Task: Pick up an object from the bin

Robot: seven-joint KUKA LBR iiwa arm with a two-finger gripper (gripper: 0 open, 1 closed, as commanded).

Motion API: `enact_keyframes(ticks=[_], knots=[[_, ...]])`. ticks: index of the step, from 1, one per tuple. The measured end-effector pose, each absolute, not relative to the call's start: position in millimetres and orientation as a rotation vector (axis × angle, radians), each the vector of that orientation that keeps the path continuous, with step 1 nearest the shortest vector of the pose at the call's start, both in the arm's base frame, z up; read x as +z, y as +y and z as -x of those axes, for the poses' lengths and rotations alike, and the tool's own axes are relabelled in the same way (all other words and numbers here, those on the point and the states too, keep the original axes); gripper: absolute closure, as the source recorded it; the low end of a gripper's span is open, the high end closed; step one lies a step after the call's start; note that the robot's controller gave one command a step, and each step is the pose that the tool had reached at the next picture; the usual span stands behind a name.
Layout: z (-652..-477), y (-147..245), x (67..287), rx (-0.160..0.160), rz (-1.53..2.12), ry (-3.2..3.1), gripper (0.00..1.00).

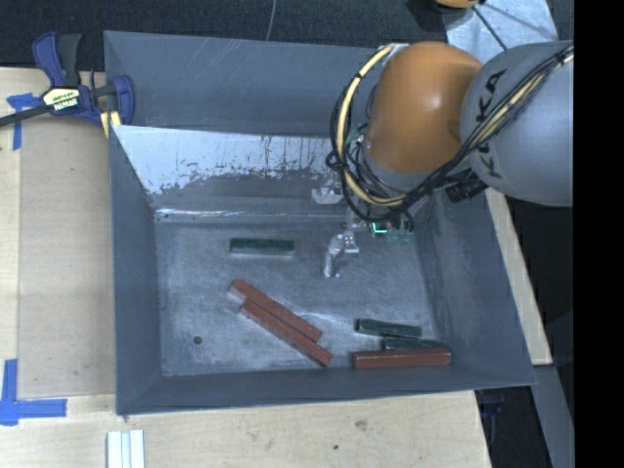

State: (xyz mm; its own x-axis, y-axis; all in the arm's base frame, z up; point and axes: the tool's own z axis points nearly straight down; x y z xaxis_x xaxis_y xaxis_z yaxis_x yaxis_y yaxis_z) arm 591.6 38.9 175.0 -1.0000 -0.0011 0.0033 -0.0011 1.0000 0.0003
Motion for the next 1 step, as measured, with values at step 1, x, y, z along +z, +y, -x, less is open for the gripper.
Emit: enact_keyframes(ticks=[1], knots=[[-593.2,38.8,178.3,-0.001,-0.001,-3.145,0.00]])
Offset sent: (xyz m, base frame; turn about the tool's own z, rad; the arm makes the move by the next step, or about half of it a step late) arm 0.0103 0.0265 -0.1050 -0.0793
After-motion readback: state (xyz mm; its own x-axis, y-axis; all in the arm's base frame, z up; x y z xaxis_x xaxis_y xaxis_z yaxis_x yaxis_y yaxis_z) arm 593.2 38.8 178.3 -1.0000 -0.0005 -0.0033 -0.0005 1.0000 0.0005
